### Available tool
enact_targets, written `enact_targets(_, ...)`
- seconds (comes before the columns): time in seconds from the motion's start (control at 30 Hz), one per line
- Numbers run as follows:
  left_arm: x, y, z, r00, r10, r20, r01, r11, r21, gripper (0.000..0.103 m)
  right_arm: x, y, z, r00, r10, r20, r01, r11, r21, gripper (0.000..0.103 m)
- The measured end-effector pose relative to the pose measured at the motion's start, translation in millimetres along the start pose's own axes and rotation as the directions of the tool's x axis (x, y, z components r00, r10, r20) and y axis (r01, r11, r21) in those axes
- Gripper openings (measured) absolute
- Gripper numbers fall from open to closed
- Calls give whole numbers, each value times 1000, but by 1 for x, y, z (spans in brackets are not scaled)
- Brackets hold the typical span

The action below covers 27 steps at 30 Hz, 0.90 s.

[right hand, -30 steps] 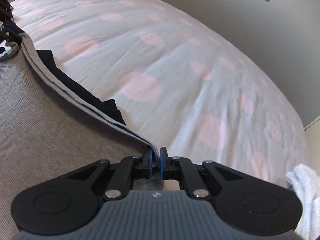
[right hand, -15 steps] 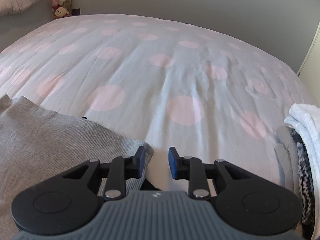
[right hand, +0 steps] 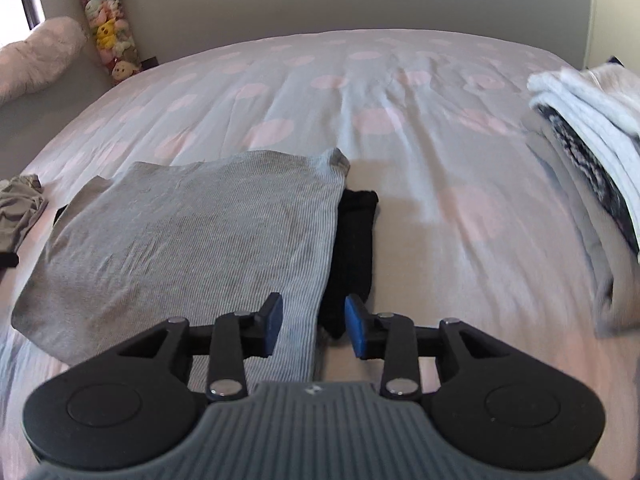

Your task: Fold clothes

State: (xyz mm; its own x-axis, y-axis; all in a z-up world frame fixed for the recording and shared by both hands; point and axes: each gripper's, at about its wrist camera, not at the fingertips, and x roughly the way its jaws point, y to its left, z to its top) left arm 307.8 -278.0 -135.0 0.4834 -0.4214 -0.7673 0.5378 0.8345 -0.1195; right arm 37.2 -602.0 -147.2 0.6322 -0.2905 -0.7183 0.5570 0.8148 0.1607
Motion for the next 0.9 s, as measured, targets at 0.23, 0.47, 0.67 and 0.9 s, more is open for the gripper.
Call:
enact_targets(0.23, -4, 6, -52, 1000, 11, 24, -5, 976, -218, 46, -11, -8, -57, 998, -4, 61, -7, 983, 182, 50)
enact_targets(0.47, 5, 16, -71, 999, 5, 37, 8, 939, -345, 50, 6, -23, -67, 991, 92, 96, -121, 922, 367, 56)
enact_targets(0.67, 12, 3, -73, 998, 50, 40, -36, 956, -291, 50, 17, -5, -68, 993, 71, 98, -95, 959, 266, 55)
enact_targets(0.9, 20, -3, -72, 997, 58, 56, -42, 966, -257, 41, 27, 3, -66, 990, 78, 121, -101, 976, 194, 39)
